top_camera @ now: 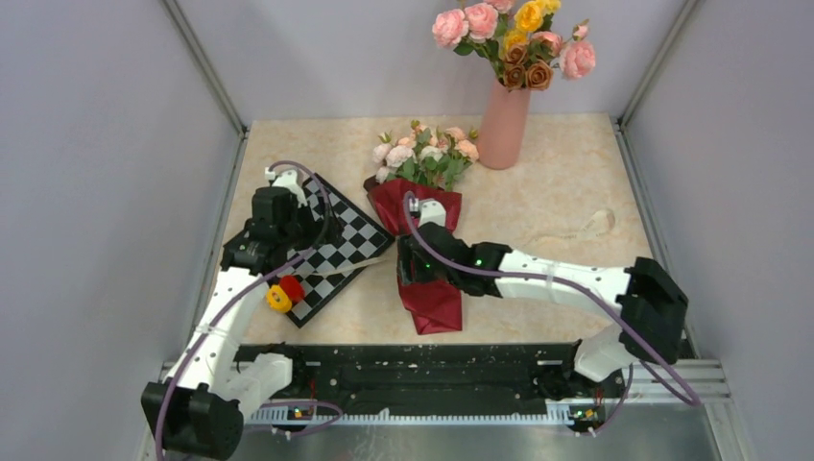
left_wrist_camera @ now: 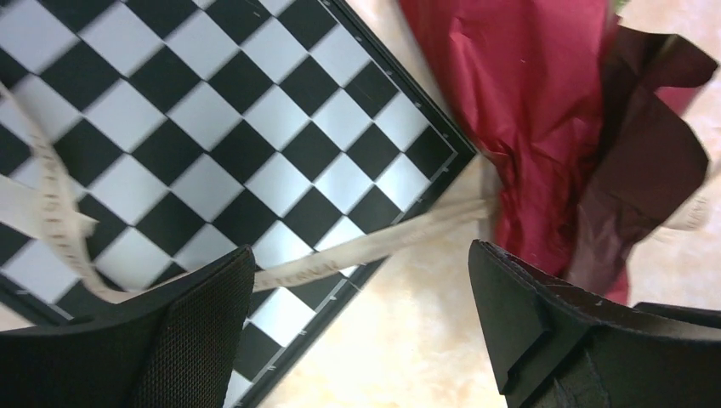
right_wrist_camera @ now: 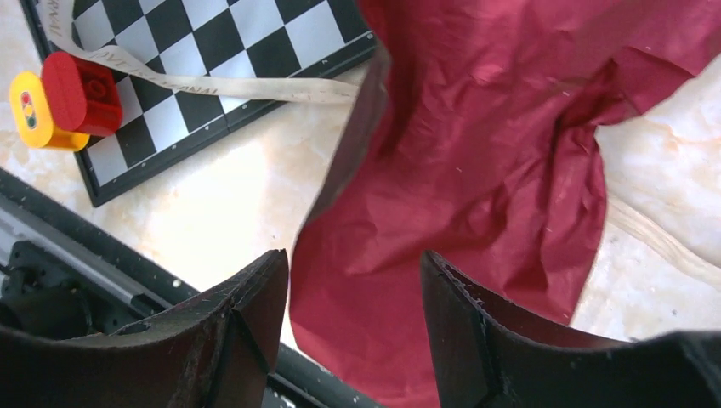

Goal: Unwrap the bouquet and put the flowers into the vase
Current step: Unfold the wrapping paper at the center of the board.

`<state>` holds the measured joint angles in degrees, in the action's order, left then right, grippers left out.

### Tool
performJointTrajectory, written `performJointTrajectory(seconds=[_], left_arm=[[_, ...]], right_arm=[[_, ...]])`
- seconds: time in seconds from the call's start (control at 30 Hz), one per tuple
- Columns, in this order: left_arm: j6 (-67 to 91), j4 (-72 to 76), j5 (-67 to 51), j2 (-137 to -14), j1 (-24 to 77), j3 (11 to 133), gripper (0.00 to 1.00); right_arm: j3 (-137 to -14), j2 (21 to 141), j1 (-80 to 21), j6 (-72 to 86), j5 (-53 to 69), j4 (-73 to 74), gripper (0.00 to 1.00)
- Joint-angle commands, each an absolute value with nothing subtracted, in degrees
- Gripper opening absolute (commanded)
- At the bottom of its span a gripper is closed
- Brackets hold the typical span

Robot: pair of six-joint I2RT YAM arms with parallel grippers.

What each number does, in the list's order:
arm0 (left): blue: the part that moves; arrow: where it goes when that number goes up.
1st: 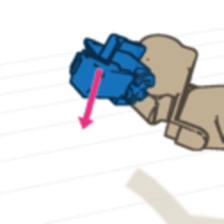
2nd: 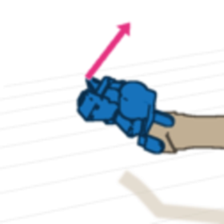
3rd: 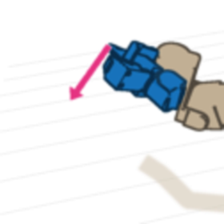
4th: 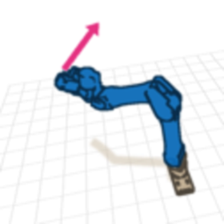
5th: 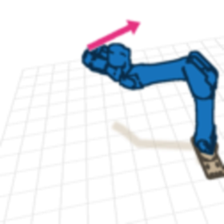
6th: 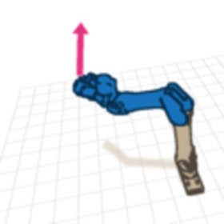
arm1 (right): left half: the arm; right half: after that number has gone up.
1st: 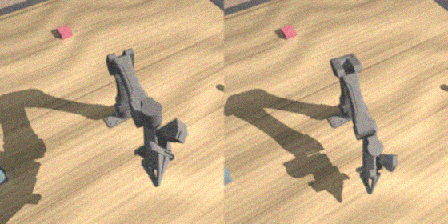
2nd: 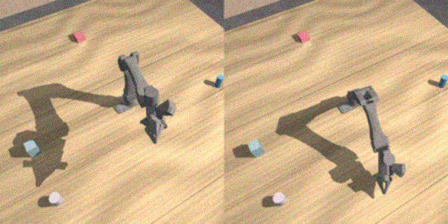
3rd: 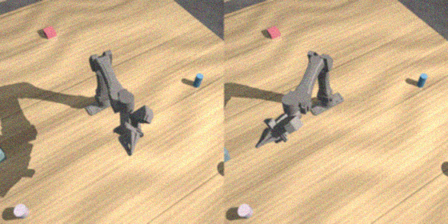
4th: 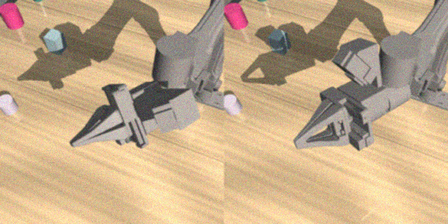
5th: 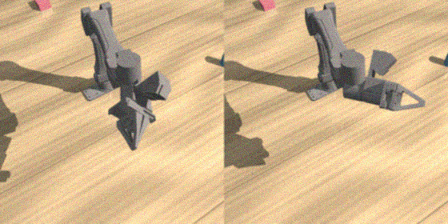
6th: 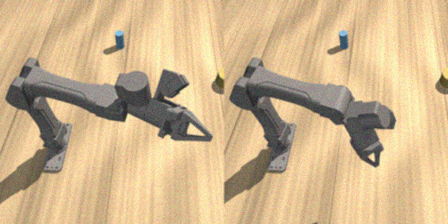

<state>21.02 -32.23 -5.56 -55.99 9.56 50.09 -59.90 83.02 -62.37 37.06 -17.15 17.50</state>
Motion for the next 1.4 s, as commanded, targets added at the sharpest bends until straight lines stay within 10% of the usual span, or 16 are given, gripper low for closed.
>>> performJointTrajectory(seconds=[0.0,0.47,0.97,1.37], left_arm=[[12.93,-34.28,1.53,-57.32,8.27,52.32,0.99],[10.55,-32.43,-2.26,-58.81,5.48,50.96,0.99],[9.94,-32.91,-2.68,-58.86,4.83,50.44,0.99],[9.05,-33.89,-11.76,-61.66,4.90,51.79,0.97]], right_arm=[[-68.39,89.54,-65.55,37.35,-24.30,21.00,0.60],[-77.91,100.49,-66.53,38.32,-34.30,31.47,0.52],[-76.90,96.84,-67.06,39.60,-34.48,32.94,0.00],[-74.00,89.12,-67.06,40.61,-36.16,35.81,0.00]])
